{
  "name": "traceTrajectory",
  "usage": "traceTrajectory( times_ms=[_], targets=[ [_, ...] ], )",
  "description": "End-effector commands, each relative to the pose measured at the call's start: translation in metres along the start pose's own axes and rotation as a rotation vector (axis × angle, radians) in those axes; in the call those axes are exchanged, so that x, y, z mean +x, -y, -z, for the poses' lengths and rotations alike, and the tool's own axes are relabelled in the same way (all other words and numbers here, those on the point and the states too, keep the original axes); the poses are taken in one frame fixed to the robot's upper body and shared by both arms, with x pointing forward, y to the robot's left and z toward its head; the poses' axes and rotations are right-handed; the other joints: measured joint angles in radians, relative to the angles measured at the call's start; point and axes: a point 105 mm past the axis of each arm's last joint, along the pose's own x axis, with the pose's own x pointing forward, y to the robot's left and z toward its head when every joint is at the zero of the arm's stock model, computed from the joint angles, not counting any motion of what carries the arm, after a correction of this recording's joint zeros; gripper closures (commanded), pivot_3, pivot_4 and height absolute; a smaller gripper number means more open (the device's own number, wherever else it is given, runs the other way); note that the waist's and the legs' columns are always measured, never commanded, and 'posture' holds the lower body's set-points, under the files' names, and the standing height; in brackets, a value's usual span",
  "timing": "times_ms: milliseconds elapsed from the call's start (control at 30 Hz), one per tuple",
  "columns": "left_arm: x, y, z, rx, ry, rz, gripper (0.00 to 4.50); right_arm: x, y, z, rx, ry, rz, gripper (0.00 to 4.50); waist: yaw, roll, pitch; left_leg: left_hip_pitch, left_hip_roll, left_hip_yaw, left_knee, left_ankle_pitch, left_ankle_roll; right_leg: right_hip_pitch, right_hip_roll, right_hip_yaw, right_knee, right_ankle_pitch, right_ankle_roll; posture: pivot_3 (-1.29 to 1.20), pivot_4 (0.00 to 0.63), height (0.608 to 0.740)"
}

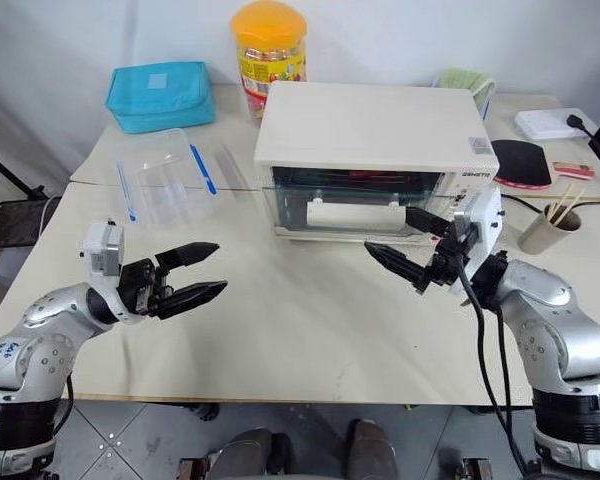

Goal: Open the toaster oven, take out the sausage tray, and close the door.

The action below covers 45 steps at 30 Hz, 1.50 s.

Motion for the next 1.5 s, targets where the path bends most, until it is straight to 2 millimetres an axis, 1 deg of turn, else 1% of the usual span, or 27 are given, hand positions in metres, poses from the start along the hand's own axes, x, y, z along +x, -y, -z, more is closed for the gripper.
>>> traceTrajectory(
  times_ms=[33,133,167,233,367,433,467,533,600,667,733,800,833,900,933,1100,1167,1233,1300,1333,1467,1500],
  targets=[
    [0.005,-0.009,-0.018,0.024,0.07,-0.007,0.57,-0.003,-0.026,-0.006,-0.152,-0.025,-0.134,0.0,0.0,0.0,0.0,0.0,0.0,0.0,0.0,0.0,0.0,0.0,0.0,0.0,0.0,0.0,0.0,0.0,0.15,0.74],
    [0.023,-0.023,-0.026,0.051,0.102,-0.015,1.47,-0.009,-0.028,0.004,-0.197,-0.056,-0.135,0.0,0.0,0.0,0.0,0.0,0.0,0.0,0.0,0.0,0.0,0.0,0.0,0.0,0.0,0.0,0.0,0.0,0.15,0.74],
    [0.031,-0.029,-0.025,0.067,0.095,-0.024,1.86,-0.01,-0.027,0.005,-0.213,-0.057,-0.13,0.0,0.002,0.0,0.0,0.0,-0.001,0.001,0.0,0.0,0.0,0.0,0.0,0.0,-0.001,0.0,0.0,0.0,0.15,0.74],
    [0.045,-0.034,-0.022,0.086,0.079,-0.008,2.39,-0.009,-0.025,0.005,-0.234,-0.047,-0.114,0.0,0.004,0.0,0.0,0.0,-0.001,0.001,0.0,0.0,0.0,0.0,0.0,0.0,0.0,0.0,0.0,0.0,0.15,0.74],
    [0.077,-0.046,-0.014,0.094,0.072,-0.014,3.67,-0.008,-0.023,0.007,-0.265,-0.039,-0.098,0.0,0.004,-0.001,0.0,0.0,-0.002,0.0,0.0,0.0,0.0,0.0,0.001,-0.002,-0.001,0.0,0.0,0.0,0.15,0.74],
    [0.089,-0.051,-0.01,0.096,0.07,-0.02,4.28,-0.009,-0.022,0.008,-0.271,-0.039,-0.093,0.0,0.004,-0.001,0.001,-0.001,-0.002,0.0,0.0,0.0,0.0,0.0,0.001,-0.003,-0.001,0.0,0.0,0.0,0.15,0.74],
    [0.095,-0.054,-0.007,0.099,0.062,-0.027,4.48,-0.009,-0.022,0.008,-0.274,-0.038,-0.087,0.0,0.003,-0.001,0.001,-0.001,-0.003,0.0,0.0,0.0,0.0,0.0,0.001,-0.004,-0.001,0.0,0.0,0.0,0.15,0.74],
    [0.104,-0.052,-0.003,0.09,0.055,-0.001,4.48,-0.011,-0.021,0.008,-0.277,-0.037,-0.077,0.0,0.003,-0.002,0.001,-0.001,-0.003,0.0,0.0,0.0,0.0,0.0,0.001,-0.005,-0.001,0.0,0.0,0.0,0.15,0.74],
    [0.112,-0.049,0.003,0.094,0.039,0.036,4.48,-0.017,-0.019,0.012,-0.283,-0.045,-0.048,0.0,0.005,-0.002,0.001,-0.001,-0.003,0.0,0.0,0.0,0.0,0.0,0.001,-0.006,-0.001,0.0,0.0,0.0,0.15,0.74],
    [0.115,-0.048,0.007,0.093,0.025,0.05,4.48,-0.021,-0.019,0.014,-0.284,-0.05,-0.024,0.0,0.007,-0.002,0.001,-0.001,-0.003,0.0,0.0,0.0,0.0,0.0,0.001,-0.006,-0.001,0.0,0.0,0.0,0.15,0.74],
    [0.115,-0.045,0.012,0.088,0.011,0.076,4.48,-0.032,-0.017,0.013,-0.251,-0.03,0.056,0.0,0.017,-0.002,0.001,-0.001,-0.003,0.0,0.0,0.0,0.0,0.0,0.001,-0.006,-0.002,0.0,0.0,0.0,0.15,0.74],
    [0.114,-0.043,0.017,0.089,-0.009,0.098,4.48,-0.048,-0.019,0.016,-0.234,-0.037,0.129,0.0,0.032,-0.002,0.001,-0.002,-0.003,-0.001,0.001,0.0,0.0,0.001,0.001,-0.007,-0.002,0.0,0.0,0.0,0.15,0.74],
    [0.114,-0.043,0.018,0.089,-0.014,0.104,4.48,-0.053,-0.021,0.017,-0.231,-0.045,0.144,0.0,0.04,-0.002,0.001,-0.003,-0.003,-0.003,0.001,0.001,0.001,0.001,0.0,-0.008,-0.002,0.0,0.001,0.0,0.15,0.74],
    [0.111,-0.043,0.021,0.078,-0.021,0.109,4.48,-0.072,-0.026,0.023,-0.223,-0.086,0.213,0.0,0.048,-0.002,0.001,-0.004,-0.003,-0.003,0.003,0.0,0.001,0.001,0.0,-0.009,-0.002,0.001,0.001,0.0,0.15,0.74],
    [0.11,-0.043,0.022,0.076,-0.025,0.11,4.48,-0.079,-0.028,0.025,-0.22,-0.101,0.234,0.0,0.053,-0.002,0.001,-0.004,-0.003,-0.003,0.004,0.0,0.002,0.002,0.0,-0.008,-0.002,0.001,0.002,0.0,0.15,0.74],
    [0.106,-0.034,0.04,0.087,-0.093,0.171,4.48,-0.128,-0.039,0.041,-0.224,-0.231,0.385,0.0,0.052,-0.002,0.001,-0.003,-0.003,-0.002,0.007,-0.001,0.003,0.005,0.0,-0.007,-0.004,0.002,0.003,0.0,0.15,0.74],
    [0.106,-0.03,0.047,0.099,-0.113,0.196,4.48,-0.142,-0.04,0.042,-0.231,-0.263,0.431,0.0,0.048,-0.002,0.001,-0.002,-0.003,-0.002,0.007,-0.001,0.003,0.005,0.0,-0.007,-0.004,0.002,0.003,0.0,0.15,0.74],
    [0.105,-0.026,0.057,0.121,-0.148,0.222,4.48,-0.153,-0.035,0.035,-0.267,-0.276,0.489,0.0,0.044,-0.002,0.001,-0.002,-0.002,-0.001,0.007,-0.001,0.003,0.005,0.0,-0.005,-0.003,0.002,0.003,0.0,0.15,0.74],
    [0.104,-0.023,0.066,0.135,-0.175,0.236,4.48,-0.155,-0.027,0.024,-0.305,-0.263,0.521,0.0,0.04,-0.002,0.001,-0.001,-0.001,-0.001,0.007,-0.001,0.003,0.005,0.0,-0.005,-0.003,0.002,0.003,0.0,0.15,0.74],
    [0.104,-0.022,0.067,0.127,-0.175,0.233,4.48,-0.15,-0.024,0.017,-0.331,-0.252,0.514,0.0,0.037,-0.002,0.001,-0.001,-0.001,-0.001,0.007,-0.001,0.003,0.004,0.0,-0.005,-0.003,0.002,0.003,0.0,0.15,0.74],
    [0.1,-0.02,0.078,0.134,-0.202,0.225,4.48,-0.127,-0.015,0.0,-0.423,-0.214,0.464,0.0,0.021,-0.002,0.001,-0.001,0.0,-0.001,0.007,-0.001,0.003,0.003,0.0,-0.004,-0.001,0.001,0.003,0.0,0.15,0.74],
    [0.097,-0.019,0.081,0.135,-0.206,0.215,4.48,-0.113,-0.013,-0.002,-0.456,-0.206,0.428,0.0,0.021,-0.002,0.001,-0.001,0.0,-0.001,0.007,-0.001,0.002,0.003,0.0,-0.004,0.0,0.001,0.002,0.0,0.15,0.74]
  ],
)
